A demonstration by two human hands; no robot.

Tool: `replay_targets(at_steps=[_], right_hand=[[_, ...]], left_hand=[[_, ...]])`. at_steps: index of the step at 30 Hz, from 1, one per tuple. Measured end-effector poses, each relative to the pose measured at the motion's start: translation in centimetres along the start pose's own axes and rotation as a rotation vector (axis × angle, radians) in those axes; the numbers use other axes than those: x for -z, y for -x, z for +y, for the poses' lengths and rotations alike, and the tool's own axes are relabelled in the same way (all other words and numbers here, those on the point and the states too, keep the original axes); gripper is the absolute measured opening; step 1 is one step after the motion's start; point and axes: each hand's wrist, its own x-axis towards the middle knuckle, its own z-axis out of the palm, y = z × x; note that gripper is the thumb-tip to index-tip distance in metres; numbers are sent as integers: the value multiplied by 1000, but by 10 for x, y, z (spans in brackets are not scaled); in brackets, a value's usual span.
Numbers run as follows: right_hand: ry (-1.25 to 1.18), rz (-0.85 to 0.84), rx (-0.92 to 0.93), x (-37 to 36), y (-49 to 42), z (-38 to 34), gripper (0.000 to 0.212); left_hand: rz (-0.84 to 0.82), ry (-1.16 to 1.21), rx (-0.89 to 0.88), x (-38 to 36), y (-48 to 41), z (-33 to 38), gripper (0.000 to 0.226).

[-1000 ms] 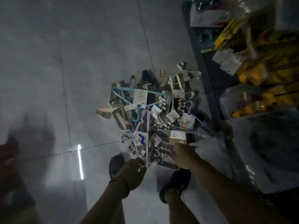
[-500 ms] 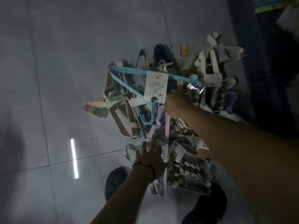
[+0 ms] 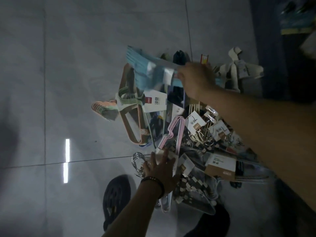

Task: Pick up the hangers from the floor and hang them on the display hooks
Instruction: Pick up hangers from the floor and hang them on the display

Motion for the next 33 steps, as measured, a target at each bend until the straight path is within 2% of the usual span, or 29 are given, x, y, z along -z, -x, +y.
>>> replay_targets(at_steps=[2, 4, 6, 8, 9, 11, 12, 13, 14, 16, 18, 19, 21, 22, 26, 27, 29, 31, 33], right_hand=[[-64, 90, 11, 33, -6, -8, 27], [-146, 88, 13, 52, 1, -12, 29], [-190, 54, -8, 59, 27, -16, 28], [-304, 32, -26, 56, 71, -20, 22], [-385, 10, -42, 50, 98, -23, 23], [-509, -102, -88, 34, 157, -34, 46], [-539, -147, -131, 20, 188, -41, 51], [-558, -162, -193, 9, 217, -52, 49], [-573, -155, -256, -5, 243, -67, 45], [-581, -109, -373, -47, 285, -96, 52], [-654, -176, -462, -87, 308, -127, 58], [-683, -206, -404, -103, 315, -137, 51], [-794, -194, -404, -127, 315, -149, 33], [-769, -182, -372, -135, 313, -149, 27], [-792, 49, -509, -154, 306, -123, 6], [-785, 90, -558, -158, 303, -111, 8], [-727, 84, -680, -166, 292, -84, 32], [-804, -87, -751, -167, 278, -63, 65], [-1015, -326, -749, -172, 267, -47, 83]], left_hand=[[29, 39, 0, 6, 1, -1, 65], [101, 102, 2, 8, 2, -4, 57], [243, 261, 19, 5, 8, -6, 45], [380, 619, 58, 0, 25, -5, 44], [405, 894, 85, -2, 35, -4, 48], [390, 1481, 144, -4, 58, -1, 57], [404, 1677, 159, -4, 67, -1, 62], [437, 1772, 175, -6, 74, -2, 68], [469, 1789, 185, -9, 78, -4, 72], [472, 1681, 195, -22, 80, -11, 56], [377, 1570, 169, -40, 75, -19, 46], [326, 1538, 154, -49, 71, -24, 48], [247, 1482, 131, -59, 62, -31, 54], [224, 1458, 112, -59, 56, -33, 56], [198, 1423, 149, -47, 29, -38, 67], [187, 1416, 164, -44, 23, -38, 63], [170, 1403, 201, -41, 16, -40, 52], [169, 1401, 204, -40, 13, -39, 42], [139, 1395, 175, -35, 15, -34, 35]])
